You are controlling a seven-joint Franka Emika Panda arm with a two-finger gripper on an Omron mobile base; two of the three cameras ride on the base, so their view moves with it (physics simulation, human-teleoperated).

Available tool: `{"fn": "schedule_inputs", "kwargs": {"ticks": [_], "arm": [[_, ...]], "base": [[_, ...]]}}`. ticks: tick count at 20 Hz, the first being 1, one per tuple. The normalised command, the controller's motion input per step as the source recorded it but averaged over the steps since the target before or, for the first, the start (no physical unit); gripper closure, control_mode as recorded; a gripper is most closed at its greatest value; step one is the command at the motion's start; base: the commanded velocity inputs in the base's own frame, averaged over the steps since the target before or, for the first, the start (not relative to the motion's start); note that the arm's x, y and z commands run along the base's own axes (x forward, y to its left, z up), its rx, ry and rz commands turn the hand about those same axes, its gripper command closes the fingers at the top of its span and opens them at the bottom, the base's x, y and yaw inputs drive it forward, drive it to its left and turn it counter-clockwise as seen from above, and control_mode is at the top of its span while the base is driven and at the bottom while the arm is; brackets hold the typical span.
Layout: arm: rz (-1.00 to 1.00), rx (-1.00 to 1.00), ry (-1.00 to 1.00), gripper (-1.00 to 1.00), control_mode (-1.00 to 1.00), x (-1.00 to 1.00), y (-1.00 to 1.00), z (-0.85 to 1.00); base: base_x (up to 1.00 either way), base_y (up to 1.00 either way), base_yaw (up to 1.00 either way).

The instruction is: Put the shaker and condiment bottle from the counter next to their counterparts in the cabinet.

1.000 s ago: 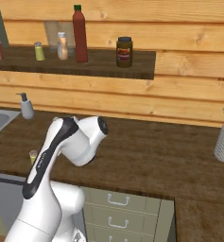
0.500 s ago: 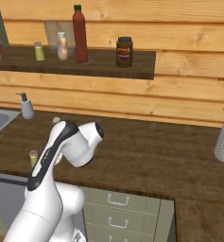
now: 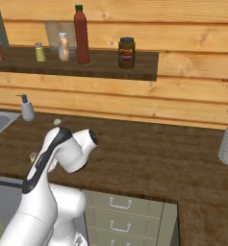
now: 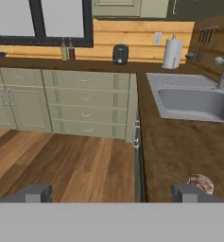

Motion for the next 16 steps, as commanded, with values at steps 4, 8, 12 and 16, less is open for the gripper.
{"fn": "schedule_inputs", "kwargs": {"ticks": [4,8,12,16], "arm": [[0.0,0.0,0.05,-1.0,-1.0,0.06,0.15,-0.19],[0.0,0.0,0.1,-1.0,-1.0,0.23,0.17,-0.17],[0.01,0.0,0.17,-1.0,-1.0,0.24,0.19,-0.37],[0.01,0.0,0.13,-1.0,-1.0,0.15,0.17,-0.36]], "base": [[0.0,0.0,0.0],[0.0,0.0,0.0],[0.0,0.0,0.0],[0.0,0.0,0.0]]}}
